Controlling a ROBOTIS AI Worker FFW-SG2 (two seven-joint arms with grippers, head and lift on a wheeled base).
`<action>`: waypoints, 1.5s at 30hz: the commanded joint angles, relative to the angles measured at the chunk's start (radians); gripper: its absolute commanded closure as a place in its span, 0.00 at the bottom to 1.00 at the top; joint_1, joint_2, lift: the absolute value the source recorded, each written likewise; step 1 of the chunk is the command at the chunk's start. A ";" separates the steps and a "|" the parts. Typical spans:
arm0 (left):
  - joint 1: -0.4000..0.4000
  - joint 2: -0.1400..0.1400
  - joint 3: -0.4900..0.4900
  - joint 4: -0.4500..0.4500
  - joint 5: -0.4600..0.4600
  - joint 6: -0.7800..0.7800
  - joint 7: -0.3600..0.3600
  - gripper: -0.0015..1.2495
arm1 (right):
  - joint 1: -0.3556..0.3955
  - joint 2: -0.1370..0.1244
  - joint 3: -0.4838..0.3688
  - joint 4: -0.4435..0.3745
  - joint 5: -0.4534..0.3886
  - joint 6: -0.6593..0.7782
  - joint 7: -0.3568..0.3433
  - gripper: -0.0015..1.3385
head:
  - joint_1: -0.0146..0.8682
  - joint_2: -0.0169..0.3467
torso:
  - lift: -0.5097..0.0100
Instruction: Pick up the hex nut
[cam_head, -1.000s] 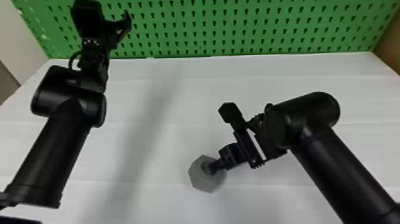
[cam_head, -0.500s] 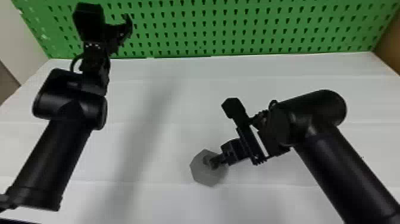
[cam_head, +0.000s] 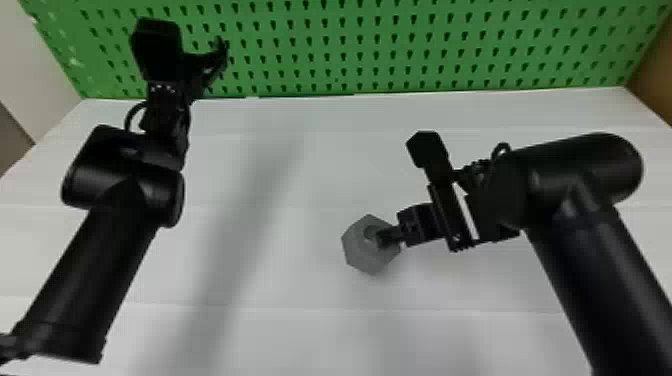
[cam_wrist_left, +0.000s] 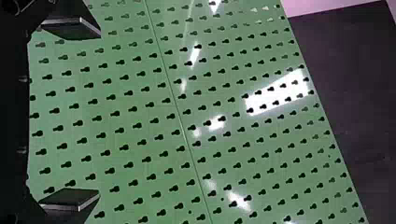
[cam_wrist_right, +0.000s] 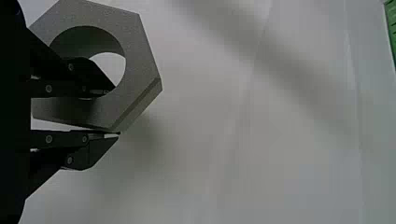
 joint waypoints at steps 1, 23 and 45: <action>0.009 0.000 -0.004 0.001 0.007 0.000 0.003 0.07 | 0.026 0.010 -0.075 -0.062 0.058 -0.024 0.000 0.79 | 0.91 0.43 | 0.80; 0.078 -0.003 -0.023 0.000 0.052 0.000 0.032 0.07 | 0.157 0.039 -0.351 -0.211 0.118 -0.315 0.000 0.80 | 0.91 0.43 | 0.80; 0.161 -0.057 0.000 0.000 0.064 0.000 0.035 0.07 | 0.359 0.046 -0.498 -0.237 0.053 -0.826 -0.127 0.83 | 0.91 0.43 | 0.80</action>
